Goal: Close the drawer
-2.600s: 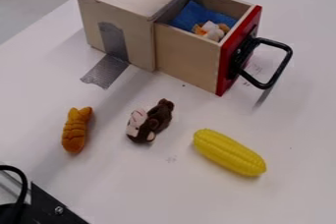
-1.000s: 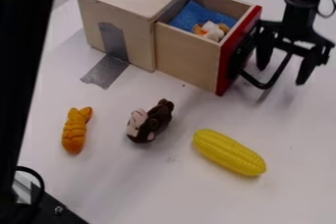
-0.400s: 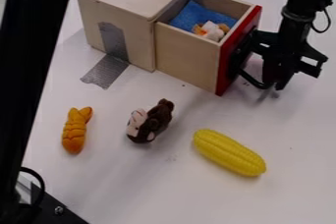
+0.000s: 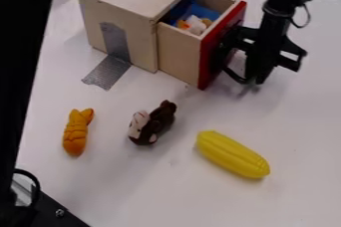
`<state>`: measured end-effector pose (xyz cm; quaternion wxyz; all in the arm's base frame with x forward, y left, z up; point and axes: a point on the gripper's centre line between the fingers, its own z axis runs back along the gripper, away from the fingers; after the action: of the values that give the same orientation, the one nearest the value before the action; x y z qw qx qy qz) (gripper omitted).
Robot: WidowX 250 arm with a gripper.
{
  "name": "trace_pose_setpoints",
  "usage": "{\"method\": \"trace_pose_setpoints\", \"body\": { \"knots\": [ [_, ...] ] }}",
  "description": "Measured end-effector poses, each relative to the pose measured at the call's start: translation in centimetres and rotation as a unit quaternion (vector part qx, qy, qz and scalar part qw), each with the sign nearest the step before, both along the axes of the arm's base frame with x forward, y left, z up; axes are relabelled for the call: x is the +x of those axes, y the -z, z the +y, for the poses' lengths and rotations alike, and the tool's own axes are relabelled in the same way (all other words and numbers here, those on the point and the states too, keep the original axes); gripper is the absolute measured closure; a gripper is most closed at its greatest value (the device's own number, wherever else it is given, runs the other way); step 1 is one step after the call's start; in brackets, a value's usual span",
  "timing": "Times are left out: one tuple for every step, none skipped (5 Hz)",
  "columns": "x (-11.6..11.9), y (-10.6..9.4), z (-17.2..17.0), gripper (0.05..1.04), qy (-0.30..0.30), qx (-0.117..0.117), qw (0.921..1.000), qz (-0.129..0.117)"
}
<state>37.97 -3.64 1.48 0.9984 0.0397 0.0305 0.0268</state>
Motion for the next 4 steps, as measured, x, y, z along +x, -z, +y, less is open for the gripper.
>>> {"method": "trace_pose_setpoints", "body": {
  "knots": [
    [0.3, 0.0, 2.9, 0.965, -0.026, 0.003, 0.9997, -0.003],
    [0.3, -0.2, 4.2, 0.965, -0.035, 0.006, 0.9994, 0.0],
    [0.2, -0.2, 5.7, 0.965, -0.04, 0.012, 0.9991, 0.003],
    [0.1, -0.3, 6.3, 0.933, -0.041, 0.015, 0.999, 0.005]
  ]
}}
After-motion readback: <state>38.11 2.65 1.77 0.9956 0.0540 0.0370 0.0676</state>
